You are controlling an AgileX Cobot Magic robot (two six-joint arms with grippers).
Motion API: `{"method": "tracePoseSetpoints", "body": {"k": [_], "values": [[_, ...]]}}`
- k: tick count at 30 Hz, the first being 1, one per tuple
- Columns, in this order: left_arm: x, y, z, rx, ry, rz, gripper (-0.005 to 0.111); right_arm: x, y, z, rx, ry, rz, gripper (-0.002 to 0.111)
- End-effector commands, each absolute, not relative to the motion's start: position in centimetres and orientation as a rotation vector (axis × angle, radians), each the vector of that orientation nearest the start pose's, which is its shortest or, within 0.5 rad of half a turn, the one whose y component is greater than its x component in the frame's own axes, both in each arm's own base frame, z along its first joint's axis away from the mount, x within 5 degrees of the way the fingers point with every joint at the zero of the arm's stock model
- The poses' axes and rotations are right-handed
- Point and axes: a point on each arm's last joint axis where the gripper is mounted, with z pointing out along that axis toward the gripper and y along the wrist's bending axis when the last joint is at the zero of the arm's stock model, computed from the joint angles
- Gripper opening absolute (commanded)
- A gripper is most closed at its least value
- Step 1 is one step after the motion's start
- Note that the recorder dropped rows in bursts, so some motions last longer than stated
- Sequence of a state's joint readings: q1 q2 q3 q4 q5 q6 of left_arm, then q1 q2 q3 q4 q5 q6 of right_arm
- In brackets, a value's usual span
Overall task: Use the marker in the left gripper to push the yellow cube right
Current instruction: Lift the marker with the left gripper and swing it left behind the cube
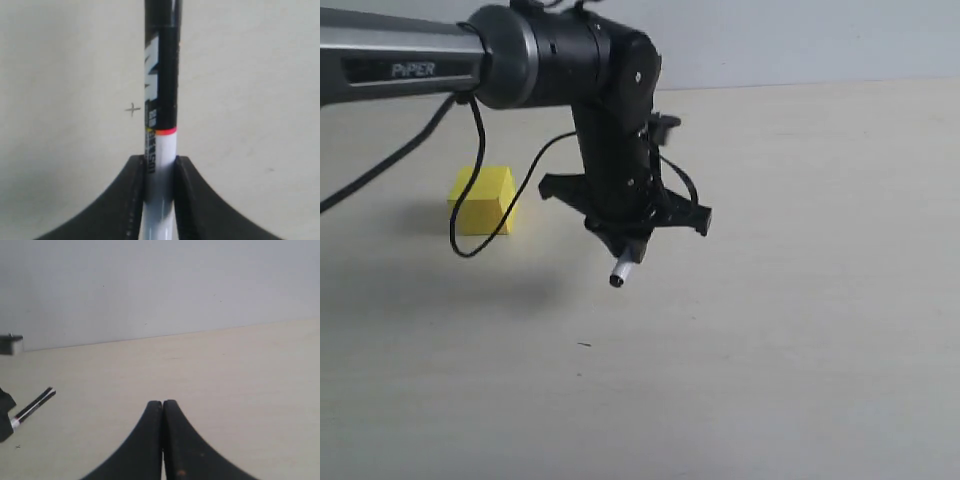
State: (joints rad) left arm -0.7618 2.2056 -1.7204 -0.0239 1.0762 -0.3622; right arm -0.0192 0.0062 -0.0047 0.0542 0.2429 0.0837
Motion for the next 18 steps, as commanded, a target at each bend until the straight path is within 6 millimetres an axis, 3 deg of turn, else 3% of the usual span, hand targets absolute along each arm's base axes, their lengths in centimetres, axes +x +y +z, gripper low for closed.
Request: {"method": "tracePoseSetpoints", "body": {"k": [1,4,11,18], "values": [[31.6,-31.3,21.6,0.851,2.785,-0.148,0.0,5.5,0.0,19.2,0.123,1.718,0.087,0.0],[31.0,-30.5,24.1,0.924,2.701,-0.066,0.0,5.5,0.0,19.2,0.123,1.718,0.087,0.0],[28.4,-27.6,27.7,1.145,2.648,0.024,0.0,5.5,0.0,19.2,0.123,1.718,0.087,0.0],[25.1,-23.1,29.6,1.346,2.444,0.031,0.0,5.5,0.0,19.2,0.123,1.718,0.087,0.0]]}}
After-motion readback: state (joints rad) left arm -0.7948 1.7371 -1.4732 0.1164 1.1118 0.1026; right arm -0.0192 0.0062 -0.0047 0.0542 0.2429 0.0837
